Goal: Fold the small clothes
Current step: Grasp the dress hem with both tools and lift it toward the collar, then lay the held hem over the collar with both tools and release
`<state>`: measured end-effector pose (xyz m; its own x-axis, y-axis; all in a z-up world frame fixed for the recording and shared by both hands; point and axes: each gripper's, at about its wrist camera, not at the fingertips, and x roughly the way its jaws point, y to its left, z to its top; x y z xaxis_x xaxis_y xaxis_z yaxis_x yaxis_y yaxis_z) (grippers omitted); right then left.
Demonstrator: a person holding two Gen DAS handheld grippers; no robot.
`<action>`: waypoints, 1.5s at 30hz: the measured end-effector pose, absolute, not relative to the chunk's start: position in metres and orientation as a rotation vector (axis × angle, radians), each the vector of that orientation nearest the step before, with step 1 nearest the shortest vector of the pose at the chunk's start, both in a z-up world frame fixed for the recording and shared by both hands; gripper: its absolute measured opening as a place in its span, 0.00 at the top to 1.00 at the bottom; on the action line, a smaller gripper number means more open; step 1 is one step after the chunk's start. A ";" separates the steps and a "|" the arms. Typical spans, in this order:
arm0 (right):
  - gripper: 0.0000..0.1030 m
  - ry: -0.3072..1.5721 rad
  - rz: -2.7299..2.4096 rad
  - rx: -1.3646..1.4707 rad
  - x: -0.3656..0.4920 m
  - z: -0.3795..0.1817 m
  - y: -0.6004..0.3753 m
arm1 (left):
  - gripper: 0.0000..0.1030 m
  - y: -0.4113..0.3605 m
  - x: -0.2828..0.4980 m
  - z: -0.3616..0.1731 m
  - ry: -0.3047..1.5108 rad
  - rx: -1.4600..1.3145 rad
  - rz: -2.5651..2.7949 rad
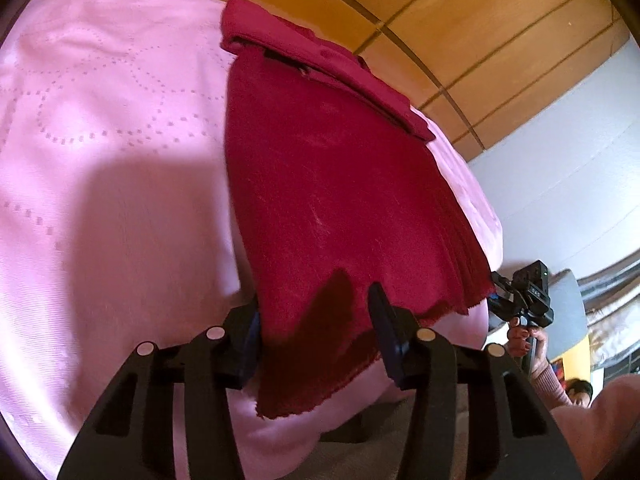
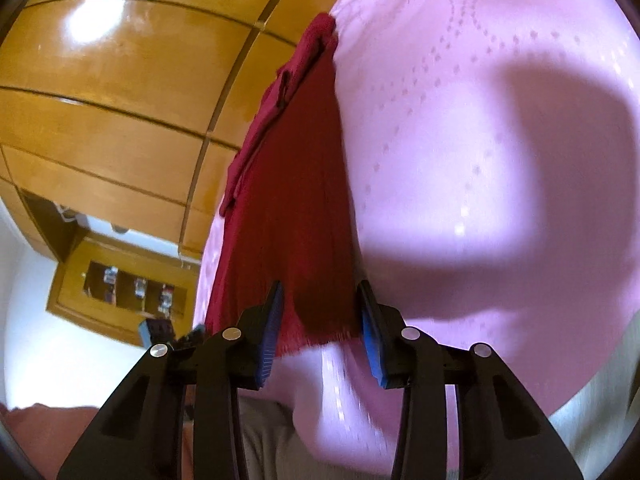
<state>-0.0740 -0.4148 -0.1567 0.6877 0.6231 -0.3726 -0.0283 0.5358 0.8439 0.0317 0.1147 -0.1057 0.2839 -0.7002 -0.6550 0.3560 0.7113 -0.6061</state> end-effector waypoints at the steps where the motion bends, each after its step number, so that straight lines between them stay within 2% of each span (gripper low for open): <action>1: 0.63 0.733 0.450 0.937 -0.073 -0.158 -0.412 | 0.54 0.113 0.031 -0.106 1.069 -0.377 -0.739; 3: 0.63 0.710 0.478 0.969 -0.073 -0.160 -0.413 | 0.57 0.111 0.031 -0.105 1.067 -0.379 -0.749; 5: 0.63 0.618 0.508 1.048 -0.072 -0.156 -0.420 | 0.74 0.109 0.032 -0.103 1.062 -0.377 -0.752; 6: 0.63 0.575 0.519 1.078 -0.072 -0.154 -0.425 | 0.75 0.109 0.032 -0.102 1.060 -0.381 -0.756; 8: 0.63 0.537 0.506 1.080 -0.066 -0.146 -0.433 | 0.76 0.109 0.032 -0.101 1.052 -0.388 -0.777; 14: 0.63 0.626 0.440 1.045 -0.044 -0.152 -0.428 | 0.74 0.105 0.029 -0.104 1.063 -0.376 -0.802; 15: 0.71 0.625 0.438 1.041 -0.043 -0.152 -0.426 | 0.74 0.103 0.028 -0.103 1.059 -0.367 -0.803; 17: 0.86 0.633 0.418 1.014 -0.043 -0.152 -0.420 | 0.84 0.102 0.027 -0.101 1.058 -0.335 -0.782; 18: 0.91 0.641 0.409 1.001 -0.045 -0.152 -0.421 | 0.89 0.101 0.028 -0.101 1.062 -0.318 -0.766; 19: 0.91 0.648 0.400 0.980 -0.046 -0.151 -0.419 | 0.92 0.100 0.028 -0.100 1.062 -0.306 -0.753; 23: 0.93 0.620 0.397 0.953 -0.053 -0.140 -0.417 | 0.93 0.097 0.023 -0.085 0.994 -0.247 -0.749; 34: 0.93 0.546 0.519 0.870 -0.096 -0.098 -0.403 | 0.94 0.119 -0.012 -0.019 0.842 -0.332 -0.879; 45: 0.93 0.364 0.729 0.903 -0.185 -0.087 -0.402 | 0.93 0.139 -0.055 0.030 0.819 -0.453 -1.077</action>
<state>-0.1851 -0.4017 -0.0865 0.7071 0.7070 0.0098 -0.4172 0.4059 0.8131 -0.0546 0.1388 0.0296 0.2301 -0.9029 -0.3631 0.5910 0.4261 -0.6850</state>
